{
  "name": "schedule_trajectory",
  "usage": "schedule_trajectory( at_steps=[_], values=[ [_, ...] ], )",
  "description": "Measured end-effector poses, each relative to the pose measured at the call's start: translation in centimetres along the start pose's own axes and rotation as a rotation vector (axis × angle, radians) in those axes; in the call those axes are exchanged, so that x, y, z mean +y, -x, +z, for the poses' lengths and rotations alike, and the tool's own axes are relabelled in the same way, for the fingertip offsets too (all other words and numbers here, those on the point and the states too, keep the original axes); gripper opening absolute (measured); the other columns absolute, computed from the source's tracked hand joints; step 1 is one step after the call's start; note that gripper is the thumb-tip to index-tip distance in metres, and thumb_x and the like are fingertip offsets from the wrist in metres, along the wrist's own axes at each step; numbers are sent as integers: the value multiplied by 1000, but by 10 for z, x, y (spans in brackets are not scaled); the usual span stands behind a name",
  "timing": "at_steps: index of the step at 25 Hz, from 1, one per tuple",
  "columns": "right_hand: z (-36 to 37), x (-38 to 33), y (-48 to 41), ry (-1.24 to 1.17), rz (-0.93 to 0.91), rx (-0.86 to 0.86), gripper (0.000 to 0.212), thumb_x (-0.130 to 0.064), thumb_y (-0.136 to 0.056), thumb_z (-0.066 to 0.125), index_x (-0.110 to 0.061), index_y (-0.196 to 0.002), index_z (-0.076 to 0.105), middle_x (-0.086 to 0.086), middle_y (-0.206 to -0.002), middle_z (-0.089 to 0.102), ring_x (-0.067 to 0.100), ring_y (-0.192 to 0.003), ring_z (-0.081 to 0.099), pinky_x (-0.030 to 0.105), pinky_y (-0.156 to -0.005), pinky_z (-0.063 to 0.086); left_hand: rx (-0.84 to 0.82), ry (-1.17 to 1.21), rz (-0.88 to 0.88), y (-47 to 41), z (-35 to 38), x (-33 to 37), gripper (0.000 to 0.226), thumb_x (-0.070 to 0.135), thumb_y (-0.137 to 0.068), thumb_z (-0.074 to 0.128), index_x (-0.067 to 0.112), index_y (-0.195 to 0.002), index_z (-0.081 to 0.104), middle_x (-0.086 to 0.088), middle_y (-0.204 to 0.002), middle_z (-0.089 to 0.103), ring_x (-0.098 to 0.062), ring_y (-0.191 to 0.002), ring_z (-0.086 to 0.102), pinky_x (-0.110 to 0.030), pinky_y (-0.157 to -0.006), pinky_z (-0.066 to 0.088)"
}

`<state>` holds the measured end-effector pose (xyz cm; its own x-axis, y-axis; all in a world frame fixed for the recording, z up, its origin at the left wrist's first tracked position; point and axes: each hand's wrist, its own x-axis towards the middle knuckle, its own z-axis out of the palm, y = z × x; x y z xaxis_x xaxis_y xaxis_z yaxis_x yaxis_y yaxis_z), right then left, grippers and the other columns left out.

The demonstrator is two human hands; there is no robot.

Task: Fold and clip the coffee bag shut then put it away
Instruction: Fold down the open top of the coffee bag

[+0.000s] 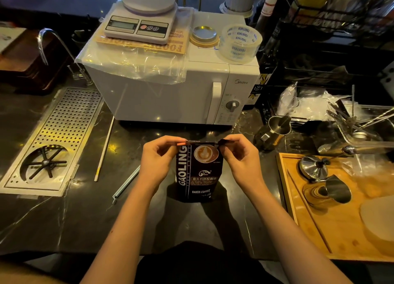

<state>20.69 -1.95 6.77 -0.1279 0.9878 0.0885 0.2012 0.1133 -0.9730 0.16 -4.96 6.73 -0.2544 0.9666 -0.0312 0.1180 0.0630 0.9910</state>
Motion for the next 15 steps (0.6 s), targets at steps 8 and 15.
schedule_trajectory(
  at_steps=[8,15],
  values=[
    [-5,10,1,-25,5,6,37,17,-85,52,-15,-84,72,4,-91,72,19,-93,69,30,-78,58,-94,15,-2,2,-9,-6,40,-8,-93,50,23,-88,75,23,-92,74,2,-100,66,-22,-76,57],
    [-10,9,6,-42,-1,-24,31,14,-88,54,-10,-90,74,9,-98,72,19,-100,68,27,-82,57,-123,35,2,7,-11,-2,21,6,-89,64,24,-91,75,15,-94,76,-7,-95,70,-23,-75,57]
  ],
)
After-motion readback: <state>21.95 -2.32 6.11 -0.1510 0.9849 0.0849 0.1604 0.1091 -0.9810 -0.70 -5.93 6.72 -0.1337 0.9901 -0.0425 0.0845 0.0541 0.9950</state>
